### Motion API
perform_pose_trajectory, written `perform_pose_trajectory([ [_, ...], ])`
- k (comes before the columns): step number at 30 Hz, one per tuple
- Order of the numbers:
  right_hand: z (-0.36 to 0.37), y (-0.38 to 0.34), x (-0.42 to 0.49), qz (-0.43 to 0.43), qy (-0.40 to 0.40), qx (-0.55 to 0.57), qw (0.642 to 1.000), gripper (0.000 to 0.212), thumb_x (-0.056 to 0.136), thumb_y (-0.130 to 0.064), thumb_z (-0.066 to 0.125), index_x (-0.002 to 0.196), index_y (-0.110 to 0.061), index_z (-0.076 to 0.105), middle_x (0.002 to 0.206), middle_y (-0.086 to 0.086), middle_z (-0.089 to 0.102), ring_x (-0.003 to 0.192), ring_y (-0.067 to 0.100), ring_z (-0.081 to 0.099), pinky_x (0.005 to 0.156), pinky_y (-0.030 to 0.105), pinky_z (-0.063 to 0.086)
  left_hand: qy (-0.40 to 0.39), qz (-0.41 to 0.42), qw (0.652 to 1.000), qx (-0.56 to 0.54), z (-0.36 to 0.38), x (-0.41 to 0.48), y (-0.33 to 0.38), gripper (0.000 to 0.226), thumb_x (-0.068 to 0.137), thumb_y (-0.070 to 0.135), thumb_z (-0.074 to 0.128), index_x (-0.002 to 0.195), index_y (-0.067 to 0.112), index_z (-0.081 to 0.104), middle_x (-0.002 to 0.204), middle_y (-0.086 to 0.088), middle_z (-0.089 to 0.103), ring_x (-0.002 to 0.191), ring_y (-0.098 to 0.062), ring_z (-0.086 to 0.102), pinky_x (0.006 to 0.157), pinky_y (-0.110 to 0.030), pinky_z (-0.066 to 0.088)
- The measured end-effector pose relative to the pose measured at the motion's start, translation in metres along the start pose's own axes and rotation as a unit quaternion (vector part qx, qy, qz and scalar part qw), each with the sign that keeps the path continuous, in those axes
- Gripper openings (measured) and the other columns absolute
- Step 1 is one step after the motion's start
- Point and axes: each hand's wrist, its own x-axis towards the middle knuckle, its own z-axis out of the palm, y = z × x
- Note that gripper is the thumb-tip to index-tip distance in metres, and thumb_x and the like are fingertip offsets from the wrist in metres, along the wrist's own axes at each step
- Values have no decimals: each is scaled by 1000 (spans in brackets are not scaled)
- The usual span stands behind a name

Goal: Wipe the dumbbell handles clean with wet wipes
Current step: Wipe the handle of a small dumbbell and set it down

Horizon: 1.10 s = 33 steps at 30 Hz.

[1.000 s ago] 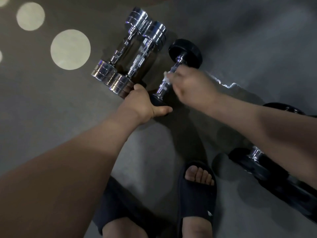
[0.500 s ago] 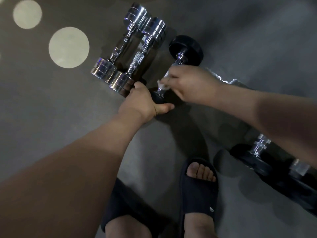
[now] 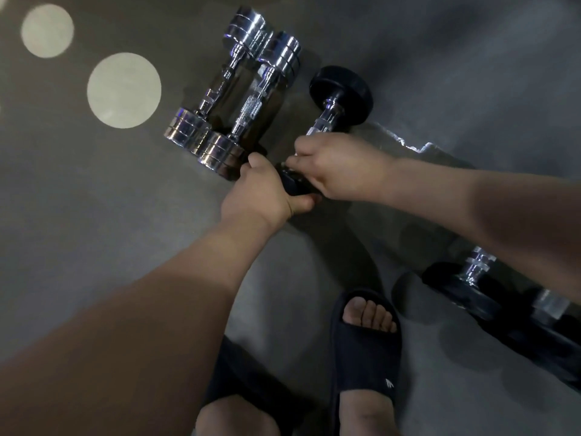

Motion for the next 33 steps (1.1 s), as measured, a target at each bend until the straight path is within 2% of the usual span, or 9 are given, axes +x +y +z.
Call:
perform_pose_trajectory([
  [3, -7, 8, 3, 21, 5, -9, 1000, 36, 89, -22, 40, 104, -9, 70, 89, 14, 56, 77, 38, 60, 59, 47, 53, 0, -2, 1000, -3, 0, -1, 1, 98, 58, 64, 86, 121, 8, 37, 130, -15, 50, 118, -32, 55, 93, -40, 49],
  [8, -6, -3, 9, 9, -11, 22, 1000, 16, 85, -11, 54, 89, -5, 69, 85, 16, 56, 70, 38, 59, 59, 46, 51, -4, -3, 1000, -2, -1, 1, -1, 100, 56, 66, 86, 121, 8, 38, 127, -14, 51, 116, -32, 56, 91, -42, 50],
  [13, 6, 7, -10, -4, 80, 44, 996, 28, 97, -15, 52, 112, -7, 74, 86, 14, 64, 74, 35, 64, 62, 39, 53, -15, -2, 1000, 1, -3, 2, 0, 99, 57, 67, 84, 122, 8, 37, 127, -13, 51, 115, -31, 57, 90, -41, 51],
  [18, 11, 9, -17, 0, 111, 34, 993, 27, 101, -16, 52, 116, -7, 72, 89, 13, 66, 78, 36, 64, 64, 42, 55, -17, -6, 1000, 11, -3, 3, 0, 102, 58, 68, 84, 124, 7, 37, 130, -15, 51, 116, -32, 57, 94, -44, 51],
  [22, 3, 34, -16, 144, 142, -1, 979, 26, 97, -18, 50, 112, -6, 69, 89, 18, 59, 76, 39, 60, 59, 39, 46, -14, -10, 1000, 19, -5, 2, 1, 105, 57, 70, 84, 125, 6, 37, 132, -15, 52, 119, -33, 56, 97, -46, 50],
  [24, 5, 32, -16, 188, 144, -5, 971, 30, 96, -19, 46, 111, -6, 68, 91, 18, 59, 77, 41, 61, 61, 40, 47, -14, -11, 1000, 20, -5, 2, 2, 104, 58, 69, 84, 126, 6, 37, 132, -15, 52, 119, -32, 56, 97, -46, 50],
  [27, 15, 2, -16, 78, 105, 19, 991, 34, 95, -18, 44, 114, -8, 71, 94, 15, 64, 84, 38, 65, 69, 43, 56, -17, -8, 1000, 12, -4, 0, 1, 102, 58, 66, 86, 124, 7, 37, 131, -16, 51, 118, -33, 56, 95, -45, 51],
  [29, 15, -5, -16, 37, 67, 5, 997, 35, 98, -22, 41, 113, -8, 70, 92, 14, 63, 82, 38, 64, 63, 45, 56, -17, -6, 1000, 4, -4, 0, 1, 101, 58, 66, 86, 123, 7, 37, 130, -16, 51, 116, -34, 57, 94, -45, 52],
  [33, 3, 23, -11, 159, 109, -26, 981, 42, 95, -29, 36, 119, -14, 67, 95, 13, 62, 83, 39, 62, 58, 45, 54, -14, -6, 1000, 11, -5, 3, 1, 105, 56, 68, 85, 126, 6, 37, 132, -15, 51, 119, -33, 55, 98, -46, 50],
])
